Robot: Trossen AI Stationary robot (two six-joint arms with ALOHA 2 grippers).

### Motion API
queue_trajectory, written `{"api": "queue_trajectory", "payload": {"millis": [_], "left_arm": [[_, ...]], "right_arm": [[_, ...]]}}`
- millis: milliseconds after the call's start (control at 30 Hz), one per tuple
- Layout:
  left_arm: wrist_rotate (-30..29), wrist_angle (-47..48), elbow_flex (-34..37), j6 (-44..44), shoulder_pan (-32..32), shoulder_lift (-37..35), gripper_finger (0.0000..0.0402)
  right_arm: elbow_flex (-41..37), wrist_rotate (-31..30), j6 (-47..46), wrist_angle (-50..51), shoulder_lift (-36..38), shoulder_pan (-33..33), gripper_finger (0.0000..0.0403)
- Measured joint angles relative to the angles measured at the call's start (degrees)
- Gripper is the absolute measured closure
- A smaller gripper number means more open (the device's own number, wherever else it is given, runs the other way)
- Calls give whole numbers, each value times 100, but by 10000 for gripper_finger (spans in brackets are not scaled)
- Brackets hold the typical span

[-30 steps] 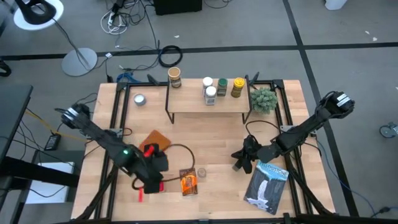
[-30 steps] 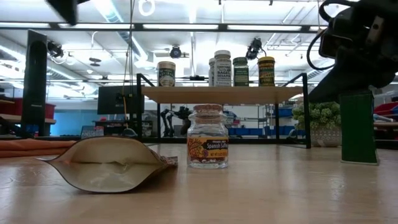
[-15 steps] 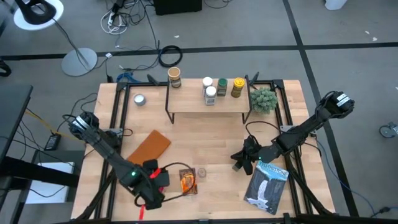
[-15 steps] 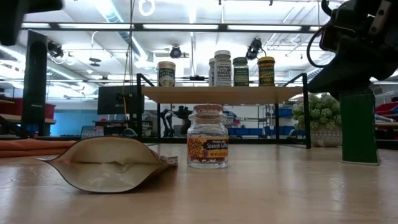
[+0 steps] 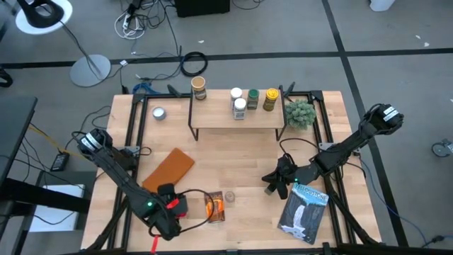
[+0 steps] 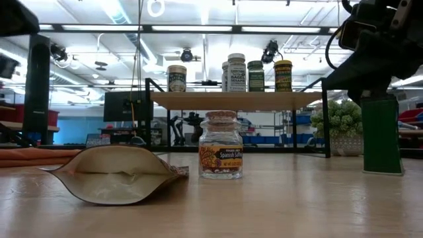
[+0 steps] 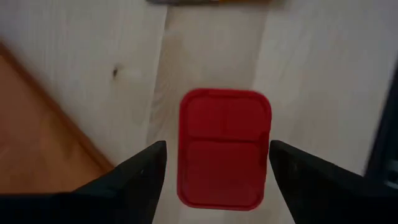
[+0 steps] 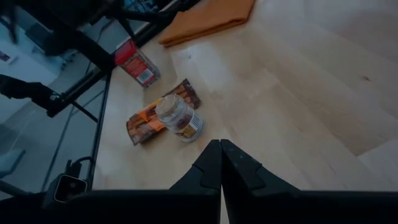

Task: Shelf spices
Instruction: Put the red seasoning can on the shelf

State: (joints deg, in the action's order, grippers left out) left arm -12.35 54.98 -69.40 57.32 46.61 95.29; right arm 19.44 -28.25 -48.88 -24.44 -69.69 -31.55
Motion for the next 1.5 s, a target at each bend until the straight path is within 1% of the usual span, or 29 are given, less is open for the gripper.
{"api": "queue_trajectory", "payload": {"millis": [100, 233, 333, 500, 633, 700, 833, 933, 1100, 1233, 1367, 1500], "left_arm": [[10, -115, 195, 0, 0, 2, 121], [116, -523, 499, -9, -10, 0, 131], [130, -710, 628, -70, -15, 0, 144], [147, -691, 635, -657, -225, -21, 196], [356, -556, 631, -1365, -603, -61, 196], [421, -326, 631, -1720, -833, -125, 196], [456, -174, 559, -2574, -1419, -383, 196], [420, 214, 208, -3494, -1969, -666, 196], [304, 986, -763, -4918, -3250, -1085, 196], [253, 1601, -1693, -5857, -4418, -1095, 196], [236, 1448, -2410, -6907, -5431, -976, 196], [366, 1158, -2958, -7651, -6190, -659, 196]], "right_arm": [[0, 0, 0, -29, 0, 0, 402], [0, 1, 0, -38, 0, 0, 401], [0, 0, 0, -38, 0, 0, 401], [0, 0, 0, -38, 0, 0, 401], [0, -4, 0, -35, 0, 0, 401], [0, -7, 0, -37, 0, 0, 401], [0, -18, -2, -40, 0, 0, 401], [0, -70, -2, -40, 0, 0, 401], [0, -93, 0, -57, -45, 10, 401], [0, -109, 183, -38, -52, 117, 400], [0, -109, 290, -36, -52, 286, 400], [0, -30, 298, -47, -52, 392, 400]]}}
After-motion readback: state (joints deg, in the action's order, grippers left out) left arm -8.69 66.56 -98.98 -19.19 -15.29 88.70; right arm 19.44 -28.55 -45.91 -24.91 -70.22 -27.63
